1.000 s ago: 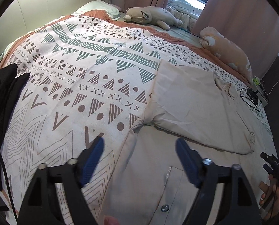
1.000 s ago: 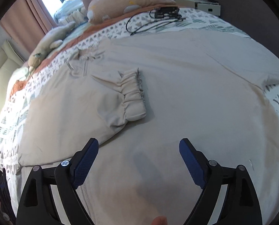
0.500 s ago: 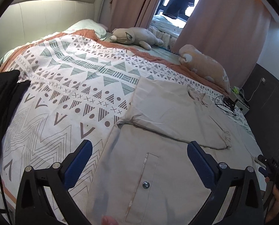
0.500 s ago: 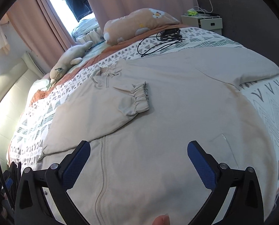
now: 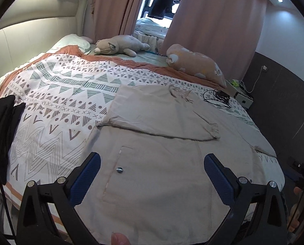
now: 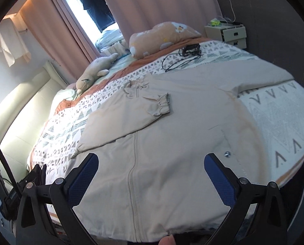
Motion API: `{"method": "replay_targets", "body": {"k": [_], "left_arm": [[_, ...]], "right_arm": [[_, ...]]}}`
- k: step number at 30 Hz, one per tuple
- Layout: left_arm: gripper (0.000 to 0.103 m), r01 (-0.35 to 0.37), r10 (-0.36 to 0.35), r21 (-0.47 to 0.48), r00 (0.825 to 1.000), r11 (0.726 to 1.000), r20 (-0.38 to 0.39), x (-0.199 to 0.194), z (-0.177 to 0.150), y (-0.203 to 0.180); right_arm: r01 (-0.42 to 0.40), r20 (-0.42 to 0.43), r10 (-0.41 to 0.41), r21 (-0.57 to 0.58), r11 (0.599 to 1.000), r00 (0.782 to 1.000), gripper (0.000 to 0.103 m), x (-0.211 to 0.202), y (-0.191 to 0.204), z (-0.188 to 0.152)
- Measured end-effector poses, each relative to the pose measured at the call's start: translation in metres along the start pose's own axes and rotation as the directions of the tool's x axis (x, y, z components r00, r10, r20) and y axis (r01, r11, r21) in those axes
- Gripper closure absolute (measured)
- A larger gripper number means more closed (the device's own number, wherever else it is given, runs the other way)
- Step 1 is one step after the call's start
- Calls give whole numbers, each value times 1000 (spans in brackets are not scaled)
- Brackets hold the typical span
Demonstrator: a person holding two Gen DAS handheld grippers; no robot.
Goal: Fold large clothes
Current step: 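Pull both tools back from the jacket, then move the right tool to the jacket's opposite side edge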
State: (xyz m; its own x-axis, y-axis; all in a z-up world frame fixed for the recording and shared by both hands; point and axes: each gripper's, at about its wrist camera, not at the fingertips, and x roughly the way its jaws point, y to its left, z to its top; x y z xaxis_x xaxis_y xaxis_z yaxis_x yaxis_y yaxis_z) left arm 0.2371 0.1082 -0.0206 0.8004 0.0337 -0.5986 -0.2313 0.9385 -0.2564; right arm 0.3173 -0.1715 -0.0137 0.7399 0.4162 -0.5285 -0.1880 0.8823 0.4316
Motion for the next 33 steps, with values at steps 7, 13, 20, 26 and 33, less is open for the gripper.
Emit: {"method": "replay_targets", "body": {"k": [7,13,20,26,33], "left_arm": [[0,75,-75,98,997,992,-2,-22,-3,-63],[0,89,-90,148,996,985,2,-25,-2,-105],[0,95,-93,207,996,974,-16,-3,1,-148],[0,101,-96,235,995,967,-35,25,4,-181],[0,111,-102,265,994,958,-46,61,5,-207]], "right_arm": [[49,80,-50,6,999,996,0,-74,-33,-13],[98,104,-100,23,995,990,0,-97,-68,-25],[117,100,-128,107,987,987,0,-95,-109,-32],[155,124,-177,167,974,976,0,-91,-148,-27],[148,91,-168,194,970,982,0,-66,-176,-11]]}}
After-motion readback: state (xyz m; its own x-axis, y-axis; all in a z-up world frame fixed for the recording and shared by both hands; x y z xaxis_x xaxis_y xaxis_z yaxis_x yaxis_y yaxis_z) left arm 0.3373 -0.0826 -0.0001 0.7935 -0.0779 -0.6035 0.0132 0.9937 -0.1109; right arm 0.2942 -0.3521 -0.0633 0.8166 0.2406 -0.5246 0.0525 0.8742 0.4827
